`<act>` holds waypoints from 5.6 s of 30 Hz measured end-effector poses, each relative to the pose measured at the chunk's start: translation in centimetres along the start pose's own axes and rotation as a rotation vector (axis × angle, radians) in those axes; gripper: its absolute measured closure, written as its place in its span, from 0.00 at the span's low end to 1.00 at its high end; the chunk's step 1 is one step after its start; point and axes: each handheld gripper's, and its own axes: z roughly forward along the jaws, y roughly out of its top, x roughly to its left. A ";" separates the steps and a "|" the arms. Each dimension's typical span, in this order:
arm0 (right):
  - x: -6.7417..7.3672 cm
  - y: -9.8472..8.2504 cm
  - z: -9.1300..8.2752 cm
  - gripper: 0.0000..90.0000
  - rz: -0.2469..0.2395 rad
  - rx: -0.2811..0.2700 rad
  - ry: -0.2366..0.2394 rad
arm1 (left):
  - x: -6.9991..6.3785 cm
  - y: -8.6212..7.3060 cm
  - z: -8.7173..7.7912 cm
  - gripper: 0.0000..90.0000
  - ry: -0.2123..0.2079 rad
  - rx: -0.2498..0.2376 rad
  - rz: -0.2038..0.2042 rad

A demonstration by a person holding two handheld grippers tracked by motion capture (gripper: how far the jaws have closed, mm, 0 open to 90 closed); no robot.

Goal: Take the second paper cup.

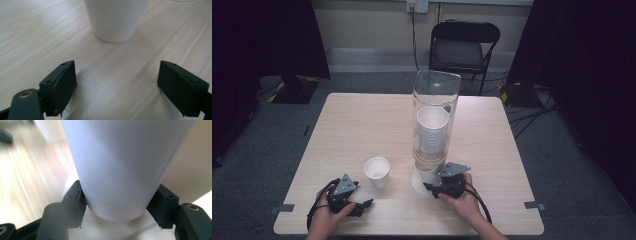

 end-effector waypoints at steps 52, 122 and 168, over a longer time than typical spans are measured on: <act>-5.3 -4.9 -4.9 0.40 0.115 0.062 -0.116 | 0.0 0.0 0.0 0.17 0.001 0.001 -0.001; -6.2 -6.3 -9.1 0.21 0.134 0.085 -0.112 | 0.0 0.0 0.0 0.17 0.001 0.001 -0.001; -8.0 -10.5 -12.3 0.15 0.163 0.150 -0.163 | -0.1 0.0 0.0 0.17 0.005 0.001 0.000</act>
